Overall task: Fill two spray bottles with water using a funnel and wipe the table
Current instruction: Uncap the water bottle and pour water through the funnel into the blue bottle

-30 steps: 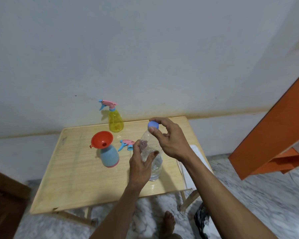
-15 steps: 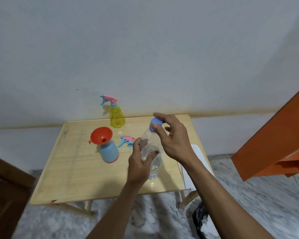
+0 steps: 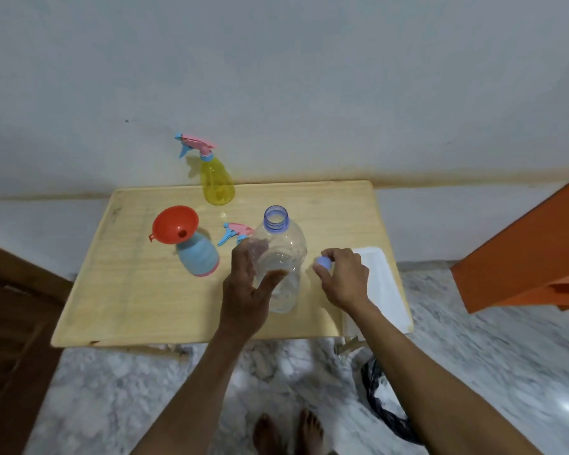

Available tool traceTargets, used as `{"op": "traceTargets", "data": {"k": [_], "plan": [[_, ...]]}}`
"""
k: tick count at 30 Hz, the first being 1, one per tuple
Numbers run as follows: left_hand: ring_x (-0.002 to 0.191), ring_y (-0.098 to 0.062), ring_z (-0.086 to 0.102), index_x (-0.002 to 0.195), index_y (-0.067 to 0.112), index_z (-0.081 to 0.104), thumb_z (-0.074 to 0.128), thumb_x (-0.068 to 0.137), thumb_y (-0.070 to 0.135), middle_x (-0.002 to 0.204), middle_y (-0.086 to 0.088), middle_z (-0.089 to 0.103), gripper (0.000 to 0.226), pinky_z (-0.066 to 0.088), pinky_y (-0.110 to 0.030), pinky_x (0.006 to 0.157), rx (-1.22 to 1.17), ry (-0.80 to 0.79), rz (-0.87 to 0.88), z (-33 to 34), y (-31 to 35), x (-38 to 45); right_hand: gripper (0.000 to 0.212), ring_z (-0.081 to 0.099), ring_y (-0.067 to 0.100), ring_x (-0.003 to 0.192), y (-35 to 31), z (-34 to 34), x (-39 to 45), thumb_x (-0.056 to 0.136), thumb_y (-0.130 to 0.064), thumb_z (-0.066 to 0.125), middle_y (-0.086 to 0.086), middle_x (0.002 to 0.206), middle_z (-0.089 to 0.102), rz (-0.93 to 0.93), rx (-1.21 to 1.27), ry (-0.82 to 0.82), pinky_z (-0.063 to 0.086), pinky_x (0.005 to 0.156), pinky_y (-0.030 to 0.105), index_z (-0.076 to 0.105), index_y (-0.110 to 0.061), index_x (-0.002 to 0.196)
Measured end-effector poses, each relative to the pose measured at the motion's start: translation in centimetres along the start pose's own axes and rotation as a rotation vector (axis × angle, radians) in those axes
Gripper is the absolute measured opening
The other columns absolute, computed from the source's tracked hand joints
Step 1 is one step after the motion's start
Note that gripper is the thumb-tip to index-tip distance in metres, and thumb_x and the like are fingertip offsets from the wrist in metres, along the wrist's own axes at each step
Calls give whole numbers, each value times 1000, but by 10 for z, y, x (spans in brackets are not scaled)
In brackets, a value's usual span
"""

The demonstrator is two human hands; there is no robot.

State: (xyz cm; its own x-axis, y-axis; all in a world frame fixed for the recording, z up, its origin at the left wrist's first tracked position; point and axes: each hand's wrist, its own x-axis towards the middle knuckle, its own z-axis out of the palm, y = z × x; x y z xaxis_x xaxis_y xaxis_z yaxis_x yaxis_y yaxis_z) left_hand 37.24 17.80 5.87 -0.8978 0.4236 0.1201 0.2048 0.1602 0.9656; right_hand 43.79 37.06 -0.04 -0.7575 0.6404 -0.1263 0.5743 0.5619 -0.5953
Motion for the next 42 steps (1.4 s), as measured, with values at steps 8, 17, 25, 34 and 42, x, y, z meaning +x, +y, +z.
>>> {"op": "traceTargets", "data": {"k": [8,17,25,34,42], "plan": [[127,-9,58,134,14,45,71,82,51,132,2,62,69,48,-30,103,21,-30,-10,-1,0,1,19,48,24,107,22,34,-6,95,-33,51,-2,99,69,-55,-455,-85,22,87,43,68,-24,96],[127,-4,57,139,15,40,70,80,59,137,2,61,80,49,-23,101,21,-27,-40,-1,5,-2,39,53,26,119,16,13,-13,93,-42,68,-5,125,69,-128,-202,55,26,88,41,66,-26,128],[129,3,53,142,23,41,74,82,44,140,12,59,71,49,-36,106,41,-43,-88,-5,17,-5,92,50,1,129,-21,-21,-62,79,-24,85,-9,148,51,-295,546,-24,45,105,28,33,-28,155],[132,1,50,147,27,40,76,78,54,145,9,54,82,45,-29,106,180,90,-89,-42,20,-22,120,43,-9,135,-78,18,-50,67,-36,93,-5,152,45,-375,707,91,50,103,21,11,-42,154],[112,-13,58,133,20,50,73,84,45,122,3,59,60,54,-47,90,313,518,-104,-110,-9,2,116,55,0,112,-101,28,-27,61,-36,96,-21,135,54,-361,713,245,50,85,19,19,-43,148]]}}
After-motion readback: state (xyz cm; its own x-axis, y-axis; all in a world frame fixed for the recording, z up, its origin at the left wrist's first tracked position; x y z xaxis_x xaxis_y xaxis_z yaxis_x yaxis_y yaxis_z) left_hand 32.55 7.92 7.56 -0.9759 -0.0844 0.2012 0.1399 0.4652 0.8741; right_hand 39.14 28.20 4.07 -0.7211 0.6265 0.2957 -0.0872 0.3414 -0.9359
